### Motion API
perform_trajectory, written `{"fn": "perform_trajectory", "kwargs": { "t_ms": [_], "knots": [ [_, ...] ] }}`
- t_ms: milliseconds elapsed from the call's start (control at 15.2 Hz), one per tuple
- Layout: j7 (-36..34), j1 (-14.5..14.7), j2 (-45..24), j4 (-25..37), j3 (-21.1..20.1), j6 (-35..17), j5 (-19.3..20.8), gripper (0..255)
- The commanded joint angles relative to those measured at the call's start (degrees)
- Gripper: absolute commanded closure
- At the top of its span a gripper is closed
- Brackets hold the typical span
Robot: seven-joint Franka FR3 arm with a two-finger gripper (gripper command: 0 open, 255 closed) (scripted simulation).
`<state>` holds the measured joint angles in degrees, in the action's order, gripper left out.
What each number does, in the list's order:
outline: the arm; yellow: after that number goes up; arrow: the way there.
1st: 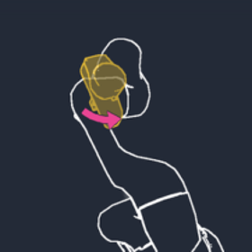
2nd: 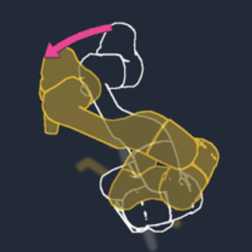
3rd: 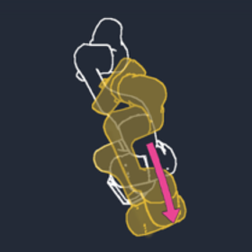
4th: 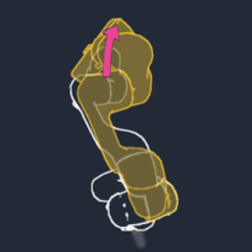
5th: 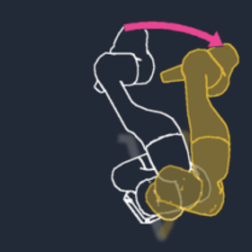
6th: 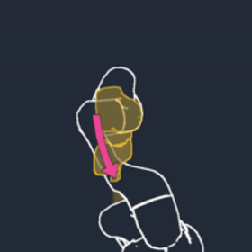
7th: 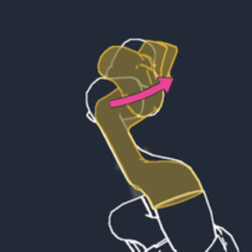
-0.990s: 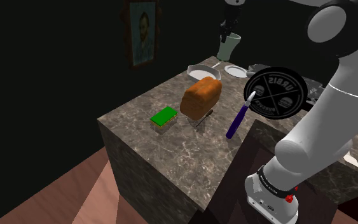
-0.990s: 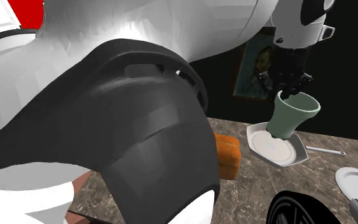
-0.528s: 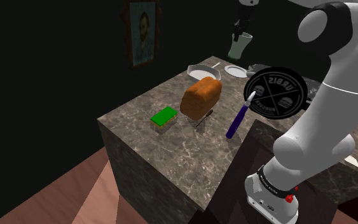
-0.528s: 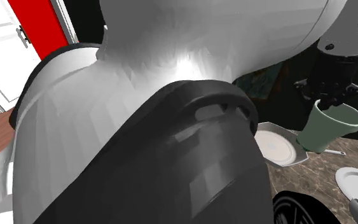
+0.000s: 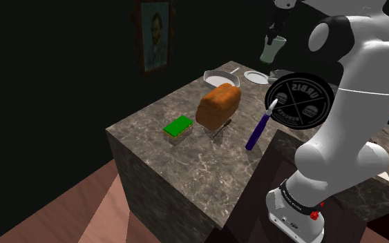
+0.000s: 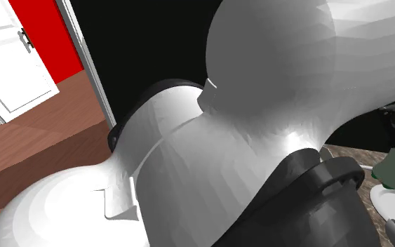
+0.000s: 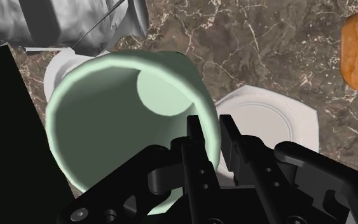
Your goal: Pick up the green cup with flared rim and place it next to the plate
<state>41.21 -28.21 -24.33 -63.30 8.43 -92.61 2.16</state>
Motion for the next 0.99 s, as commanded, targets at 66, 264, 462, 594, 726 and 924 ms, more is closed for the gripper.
{"fn": "perform_trajectory", "kwargs": {
  "t_ms": [66,264,462,594,726,924],
  "knots": [
    [0.7,-0.6,-0.4,-1.2,0.1,-1.8,-0.2,255],
    [0.5,-0.4,0.5,-4.9,0.1,-4.6,0.0,255],
    [0.3,-0.2,1.1,-8.2,0.1,-7.2,0.1,255],
    [0.1,-0.2,1.4,-10.2,0.1,-8.9,0.2,255],
    [0.0,-0.1,1.7,-12.1,0.1,-10.6,0.2,255],
    [-0.2,0.0,1.9,-14.7,0.1,-13.0,0.3,255]
  ]
}}
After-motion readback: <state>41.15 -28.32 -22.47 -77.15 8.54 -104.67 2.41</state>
